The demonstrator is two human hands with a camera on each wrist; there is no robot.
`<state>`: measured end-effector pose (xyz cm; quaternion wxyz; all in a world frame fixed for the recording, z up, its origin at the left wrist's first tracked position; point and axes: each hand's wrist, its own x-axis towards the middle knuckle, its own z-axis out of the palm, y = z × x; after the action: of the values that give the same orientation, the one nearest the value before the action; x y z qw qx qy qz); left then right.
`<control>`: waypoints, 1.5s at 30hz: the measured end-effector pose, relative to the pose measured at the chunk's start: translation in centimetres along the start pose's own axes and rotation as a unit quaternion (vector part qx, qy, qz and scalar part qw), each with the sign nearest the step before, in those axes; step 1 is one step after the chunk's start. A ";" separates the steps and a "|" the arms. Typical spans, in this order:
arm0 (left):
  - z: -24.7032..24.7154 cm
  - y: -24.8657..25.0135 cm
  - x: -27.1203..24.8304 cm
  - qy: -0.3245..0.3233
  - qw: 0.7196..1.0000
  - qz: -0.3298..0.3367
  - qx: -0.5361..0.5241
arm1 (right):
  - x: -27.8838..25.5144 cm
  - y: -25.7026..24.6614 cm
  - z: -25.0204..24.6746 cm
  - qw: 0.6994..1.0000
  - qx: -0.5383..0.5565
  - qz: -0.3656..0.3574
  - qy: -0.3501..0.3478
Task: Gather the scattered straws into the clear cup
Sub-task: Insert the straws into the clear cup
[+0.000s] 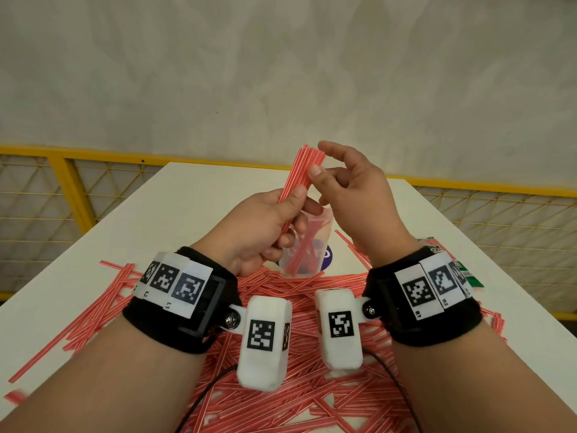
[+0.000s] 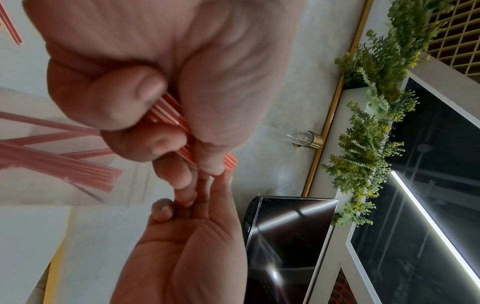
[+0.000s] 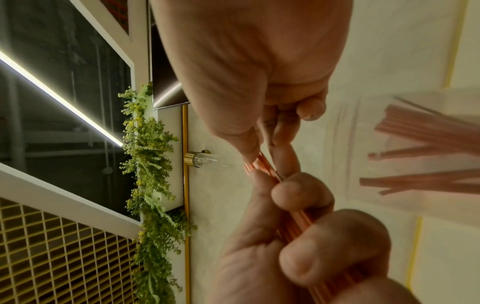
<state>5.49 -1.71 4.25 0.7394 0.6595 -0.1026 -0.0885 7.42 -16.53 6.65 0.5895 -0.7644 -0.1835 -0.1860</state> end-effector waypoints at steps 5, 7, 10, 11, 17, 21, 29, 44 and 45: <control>0.2 0.0 -0.1 0.000 1.000 -0.004 0.010 | -0.1 0.0 0.0 0.998 0.065 0.015 -0.010; 0.2 0.0 -0.1 0.006 1.000 -0.004 0.012 | -0.1 0.0 0.1 0.997 0.079 0.019 -0.010; 0.3 0.1 -0.1 0.014 1.000 -0.002 0.020 | 0.0 0.1 0.0 0.996 0.092 0.021 -0.005; 0.4 0.1 -0.1 0.018 1.000 0.000 0.024 | 0.0 0.2 0.0 0.995 0.094 0.022 -0.001; 0.5 0.1 -0.1 0.043 0.998 0.011 0.047 | 0.2 0.2 -0.2 0.992 0.122 0.022 0.029; 0.4 0.2 0.0 0.082 0.994 0.010 0.069 | 0.5 0.3 -0.5 0.985 0.160 0.013 0.066; -0.3 -0.1 0.6 0.185 0.979 0.004 0.083 | 1.0 1.0 -1.3 0.962 0.157 -0.078 0.209; -0.3 -0.1 0.5 0.173 0.980 0.004 0.096 | 0.2 2.4 -0.3 0.975 -0.208 -0.054 0.047; -0.3 -0.1 0.5 0.173 0.980 0.003 0.098 | 0.2 2.4 -0.3 0.974 -0.219 -0.045 0.046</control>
<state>6.10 -1.56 4.11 0.6778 0.7340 0.0163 0.0395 8.76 -17.40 4.80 0.4068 -0.8565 -0.1455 -0.2825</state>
